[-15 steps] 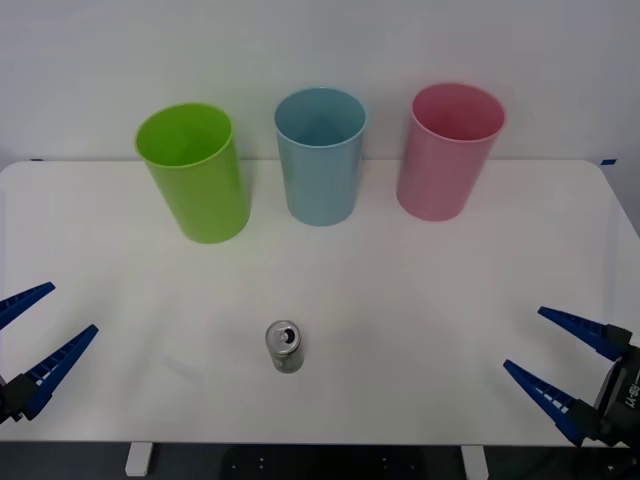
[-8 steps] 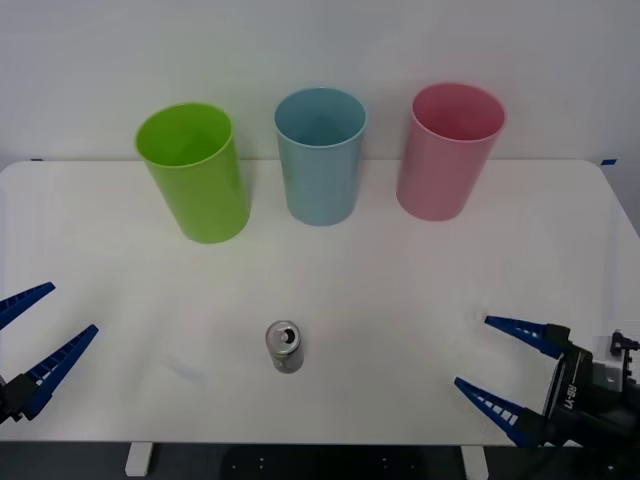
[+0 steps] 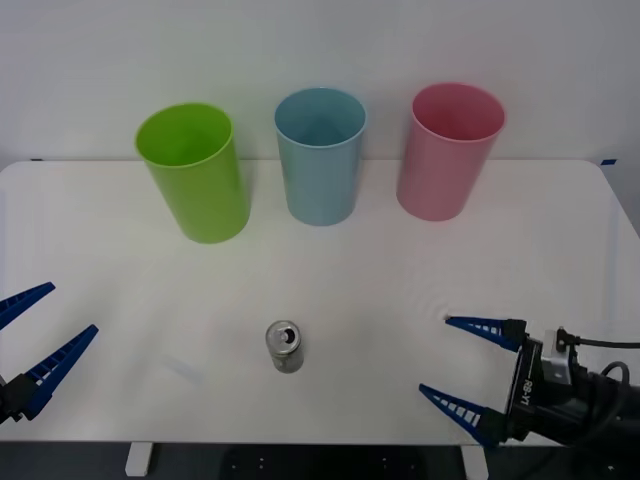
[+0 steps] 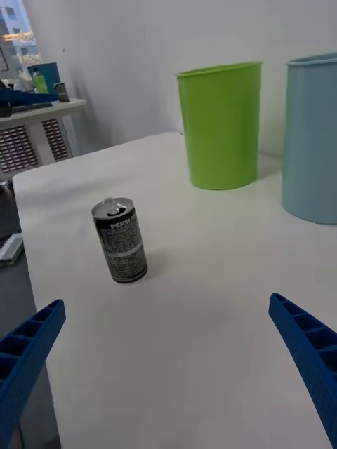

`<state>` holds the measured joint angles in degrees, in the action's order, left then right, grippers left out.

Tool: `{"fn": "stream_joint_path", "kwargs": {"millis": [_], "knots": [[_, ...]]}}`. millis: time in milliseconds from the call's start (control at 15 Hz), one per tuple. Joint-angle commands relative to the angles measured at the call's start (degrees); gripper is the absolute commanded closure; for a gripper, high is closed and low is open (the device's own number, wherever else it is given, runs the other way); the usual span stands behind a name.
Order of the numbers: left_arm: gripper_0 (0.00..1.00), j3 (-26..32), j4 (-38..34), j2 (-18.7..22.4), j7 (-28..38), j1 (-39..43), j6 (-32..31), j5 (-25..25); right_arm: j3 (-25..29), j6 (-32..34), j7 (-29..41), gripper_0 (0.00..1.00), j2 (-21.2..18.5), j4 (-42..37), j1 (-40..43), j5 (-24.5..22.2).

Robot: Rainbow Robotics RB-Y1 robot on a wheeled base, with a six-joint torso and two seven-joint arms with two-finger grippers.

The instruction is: Grasp the object on the table and drop it into the matching bin: aluminum can to the light blue bin, PET bottle to the pink bin.

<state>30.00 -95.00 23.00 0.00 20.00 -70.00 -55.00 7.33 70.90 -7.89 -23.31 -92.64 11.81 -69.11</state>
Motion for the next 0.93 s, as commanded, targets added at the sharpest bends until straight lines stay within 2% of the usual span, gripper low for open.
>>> {"fn": "stream_joint_path", "kwargs": {"millis": [67,200,933], "knots": [[0.00,0.0,0.0,0.0,0.0,0.0,0.0,0.0,-1.4,-1.1,-0.2,0.00,0.0,0.0,-1.3,-1.3],[0.00,0.0,0.0,0.0,0.0,0.0,0.0,0.0,-3.3,-2.3,-0.3,0.00,-0.1,0.4,-2.4,-2.1],[0.00,0.0,0.0,0.0,0.0,0.0,0.0,0.0,-15.9,-6.6,-2.5,0.00,1.3,14.2,-15.3,-1.9]]}}
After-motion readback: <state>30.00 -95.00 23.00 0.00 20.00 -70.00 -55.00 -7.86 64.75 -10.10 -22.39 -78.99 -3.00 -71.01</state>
